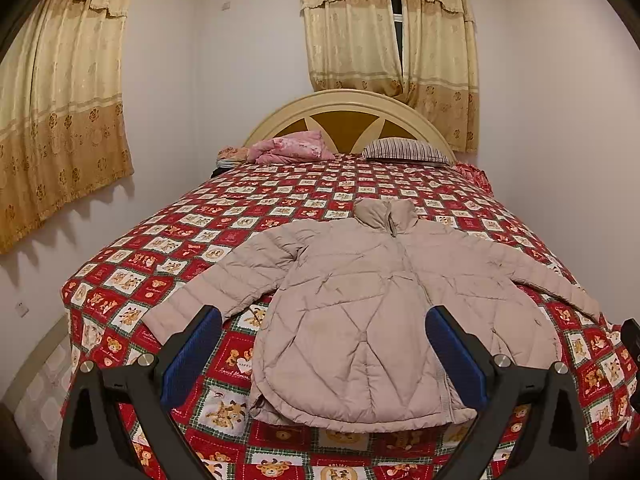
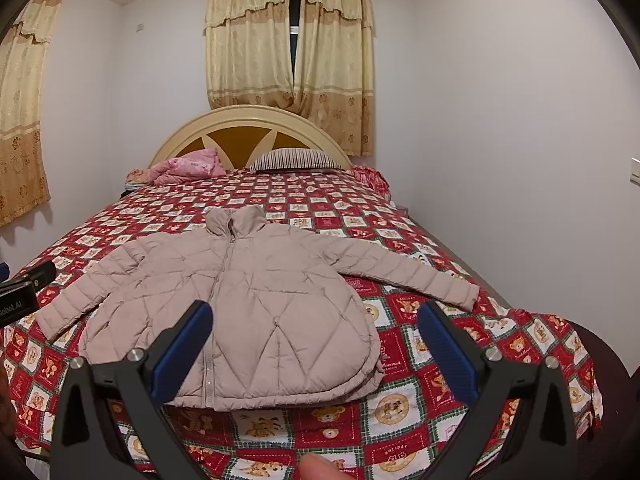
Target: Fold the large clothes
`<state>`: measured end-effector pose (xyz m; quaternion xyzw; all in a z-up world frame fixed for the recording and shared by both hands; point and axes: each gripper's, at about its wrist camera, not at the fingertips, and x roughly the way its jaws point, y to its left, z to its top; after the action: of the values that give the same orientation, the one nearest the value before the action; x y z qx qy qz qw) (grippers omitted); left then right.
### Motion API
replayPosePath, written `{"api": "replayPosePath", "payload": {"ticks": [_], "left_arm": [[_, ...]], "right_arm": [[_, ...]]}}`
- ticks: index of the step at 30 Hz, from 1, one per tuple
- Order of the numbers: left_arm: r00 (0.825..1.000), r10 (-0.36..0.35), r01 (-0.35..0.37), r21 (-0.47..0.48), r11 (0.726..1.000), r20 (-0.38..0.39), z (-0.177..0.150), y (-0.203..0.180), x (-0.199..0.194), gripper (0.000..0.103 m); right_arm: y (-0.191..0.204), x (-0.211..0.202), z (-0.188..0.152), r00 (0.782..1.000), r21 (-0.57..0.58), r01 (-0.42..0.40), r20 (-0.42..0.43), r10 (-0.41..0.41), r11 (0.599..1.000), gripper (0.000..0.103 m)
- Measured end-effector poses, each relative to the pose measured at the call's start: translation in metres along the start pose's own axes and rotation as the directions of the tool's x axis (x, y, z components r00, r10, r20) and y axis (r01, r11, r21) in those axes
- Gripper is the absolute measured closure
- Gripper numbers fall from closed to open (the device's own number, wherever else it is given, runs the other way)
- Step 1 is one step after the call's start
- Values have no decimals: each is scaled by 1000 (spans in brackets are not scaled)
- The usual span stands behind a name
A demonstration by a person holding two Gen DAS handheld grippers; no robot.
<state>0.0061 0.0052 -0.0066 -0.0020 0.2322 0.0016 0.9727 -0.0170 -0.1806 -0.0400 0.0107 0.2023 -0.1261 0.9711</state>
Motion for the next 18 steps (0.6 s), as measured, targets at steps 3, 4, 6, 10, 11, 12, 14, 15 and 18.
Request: {"api": "replayPosePath", "payload": {"ticks": [3, 4, 6, 10, 11, 12, 14, 15, 18], "left_arm": [[1000, 1, -1, -2, 1000, 0, -1, 1, 1, 1], [1000, -1, 1, -1, 1000, -1, -1, 1, 0, 1], [1000, 0, 0, 0, 1000, 0, -1, 2, 1, 1], [1000, -1, 1, 2, 1000, -2, -3, 4, 2, 1], [1000, -2, 2, 0, 1000, -2, -3, 3, 2, 1], [1000, -2, 2, 0, 1000, -2, -3, 3, 2, 1], [1000, -1, 1, 1, 1000, -2, -3, 3, 2, 1], [1000, 0, 0, 2, 1000, -2, -3, 4, 2, 1], [1000, -4, 4, -1, 1000, -3, -4, 4, 2, 1]], "right_arm": [[0, 1, -1, 1000, 3, 1, -2, -1, 1000, 0], [-1, 1, -1, 1000, 3, 1, -2, -1, 1000, 0], [-1, 1, -2, 1000, 4, 0, -3, 0, 1000, 0], [-1, 3, -3, 1000, 7, 1, -11, -1, 1000, 0], [-1, 3, -4, 1000, 9, 1, -13, -1, 1000, 0], [-1, 3, -4, 1000, 9, 1, -13, -1, 1000, 0], [-2, 4, -4, 1000, 9, 1, -13, -1, 1000, 0], [-2, 4, -4, 1000, 10, 0, -14, 0, 1000, 0], [-2, 4, -4, 1000, 10, 0, -14, 0, 1000, 0]]}}
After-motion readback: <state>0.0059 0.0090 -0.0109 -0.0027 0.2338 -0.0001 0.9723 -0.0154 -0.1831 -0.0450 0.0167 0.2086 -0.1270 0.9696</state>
